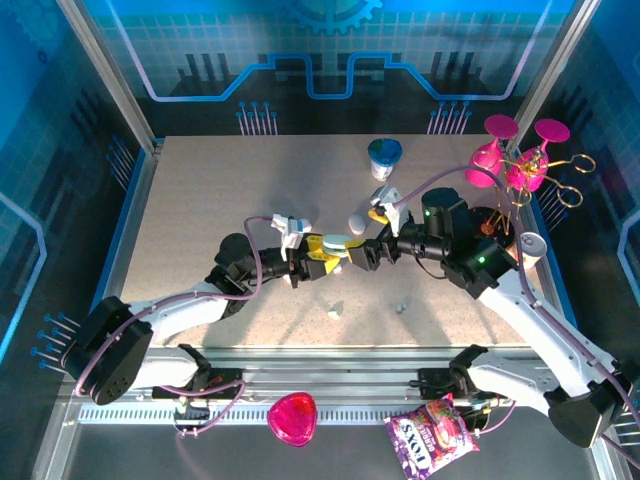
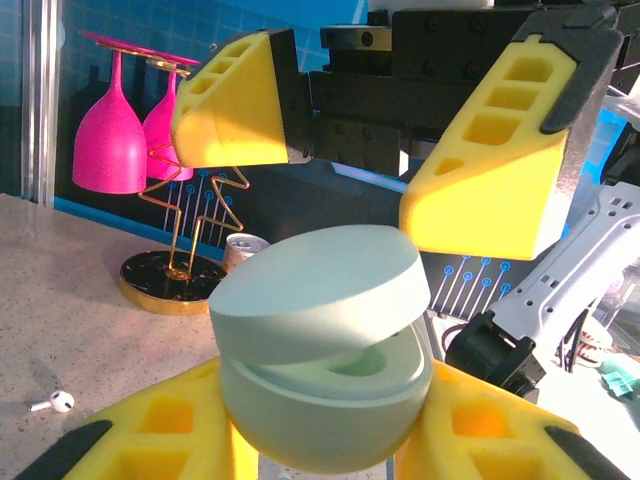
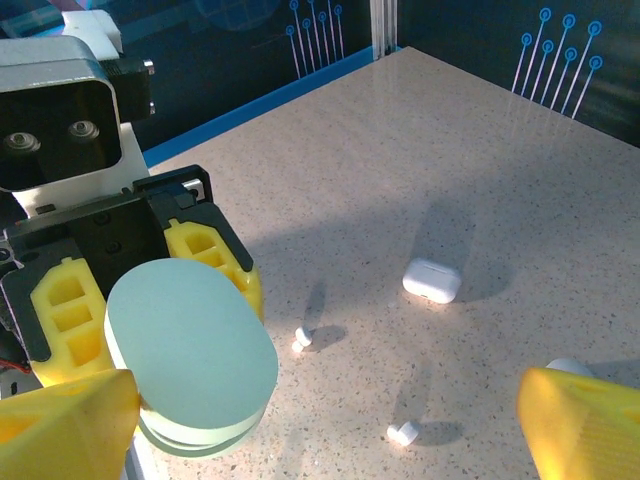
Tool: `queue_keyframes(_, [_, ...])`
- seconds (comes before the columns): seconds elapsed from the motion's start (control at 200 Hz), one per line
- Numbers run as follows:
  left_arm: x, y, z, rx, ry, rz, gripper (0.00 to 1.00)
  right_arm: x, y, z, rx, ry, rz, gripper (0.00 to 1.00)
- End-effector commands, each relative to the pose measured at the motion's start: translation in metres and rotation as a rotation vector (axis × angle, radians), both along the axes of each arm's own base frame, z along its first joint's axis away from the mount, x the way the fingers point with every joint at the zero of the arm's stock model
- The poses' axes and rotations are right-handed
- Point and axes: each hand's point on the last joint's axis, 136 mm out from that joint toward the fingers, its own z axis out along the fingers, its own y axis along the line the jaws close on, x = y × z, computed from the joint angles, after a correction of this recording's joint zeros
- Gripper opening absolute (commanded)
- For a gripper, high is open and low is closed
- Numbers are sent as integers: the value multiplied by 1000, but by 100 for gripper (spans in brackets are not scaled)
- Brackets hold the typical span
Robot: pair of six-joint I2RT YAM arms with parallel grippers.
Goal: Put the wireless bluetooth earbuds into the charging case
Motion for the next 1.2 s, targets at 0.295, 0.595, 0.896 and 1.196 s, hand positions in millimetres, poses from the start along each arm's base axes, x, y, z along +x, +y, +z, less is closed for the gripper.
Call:
queue_keyframes(0.295, [-14,2,12,-22,-47,-45,28,-15,6,8,-3,-31,95,97])
queue_keyframes(0.595, [-13,2,12,-23,-37,-43,28,-14,9,-2,-46,-4,106,98])
queue_keyframes(0.896, [-17,3,9,-10,-48,-55,28,1,4,3,-38,-9,24,97])
queue_keyframes(1.196, [-20,3,6,0,-56,-67,28,15,-7,15,11,-6,-62,96])
